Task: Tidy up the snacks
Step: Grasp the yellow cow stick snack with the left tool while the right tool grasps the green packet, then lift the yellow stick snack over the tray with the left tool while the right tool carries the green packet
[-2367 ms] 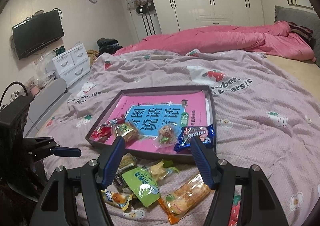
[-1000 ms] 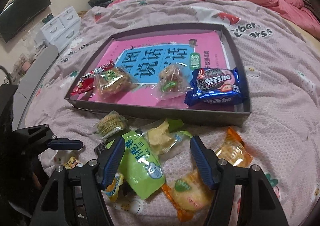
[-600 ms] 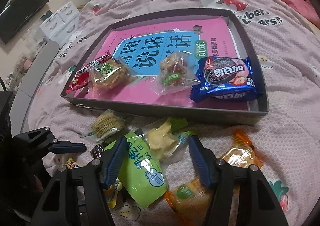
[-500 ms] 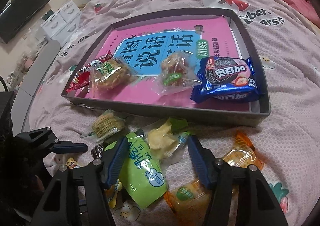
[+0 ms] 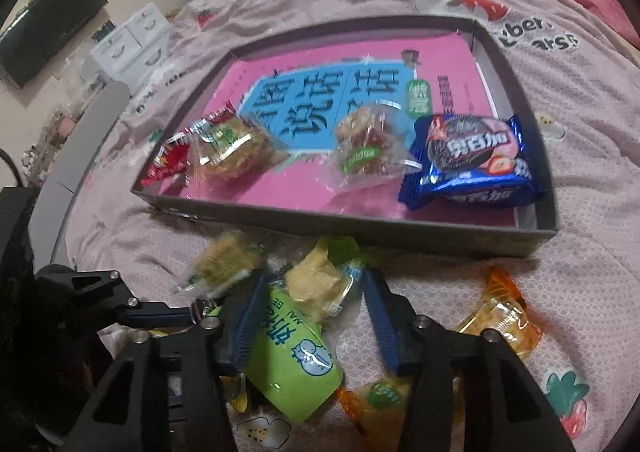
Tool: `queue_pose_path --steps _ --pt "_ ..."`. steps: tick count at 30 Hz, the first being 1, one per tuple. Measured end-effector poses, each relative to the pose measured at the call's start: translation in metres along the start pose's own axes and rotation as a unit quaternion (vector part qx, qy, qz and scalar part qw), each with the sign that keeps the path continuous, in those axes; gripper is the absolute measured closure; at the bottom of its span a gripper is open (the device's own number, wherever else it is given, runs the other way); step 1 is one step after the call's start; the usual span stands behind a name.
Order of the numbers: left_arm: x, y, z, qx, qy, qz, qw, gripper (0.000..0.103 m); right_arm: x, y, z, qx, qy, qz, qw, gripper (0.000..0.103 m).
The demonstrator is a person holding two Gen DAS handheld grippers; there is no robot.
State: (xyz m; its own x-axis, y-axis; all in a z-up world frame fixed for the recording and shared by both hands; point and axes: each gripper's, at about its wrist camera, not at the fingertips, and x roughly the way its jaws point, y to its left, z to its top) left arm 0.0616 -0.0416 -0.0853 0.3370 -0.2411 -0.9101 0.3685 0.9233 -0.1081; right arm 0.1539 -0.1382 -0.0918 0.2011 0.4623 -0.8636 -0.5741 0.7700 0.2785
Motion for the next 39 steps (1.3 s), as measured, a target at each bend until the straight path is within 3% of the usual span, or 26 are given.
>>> queue_pose_path --steps 3,5,7,8,15,28,39 --pt "0.001 -0.001 0.000 -0.003 -0.001 0.001 1.0000 0.048 0.002 0.007 0.000 -0.015 -0.001 -0.015 1.000 0.048" --pt "0.002 -0.001 0.001 -0.004 -0.001 0.000 1.0000 0.049 0.001 0.006 0.000 -0.014 -0.007 -0.012 1.000 0.055" --pt "0.002 -0.001 0.001 -0.006 -0.002 -0.002 1.0000 0.054 -0.003 0.003 -0.001 -0.011 -0.015 -0.004 1.000 0.060" --pt "0.002 -0.001 0.001 -0.008 -0.003 -0.005 1.0000 0.059 -0.006 0.003 -0.001 -0.011 -0.020 0.000 1.000 0.067" --pt "-0.003 0.000 0.001 -0.017 -0.010 -0.009 0.9998 0.085 -0.022 0.016 -0.004 -0.049 -0.056 -0.004 0.997 0.068" --pt "-0.018 -0.002 -0.002 -0.031 -0.022 -0.042 0.9984 0.088 -0.066 -0.007 -0.001 -0.015 -0.133 -0.011 0.991 0.068" --pt "-0.060 0.005 -0.001 -0.057 -0.077 -0.036 0.9947 0.088 -0.093 -0.008 0.001 -0.011 -0.191 0.002 0.982 0.068"
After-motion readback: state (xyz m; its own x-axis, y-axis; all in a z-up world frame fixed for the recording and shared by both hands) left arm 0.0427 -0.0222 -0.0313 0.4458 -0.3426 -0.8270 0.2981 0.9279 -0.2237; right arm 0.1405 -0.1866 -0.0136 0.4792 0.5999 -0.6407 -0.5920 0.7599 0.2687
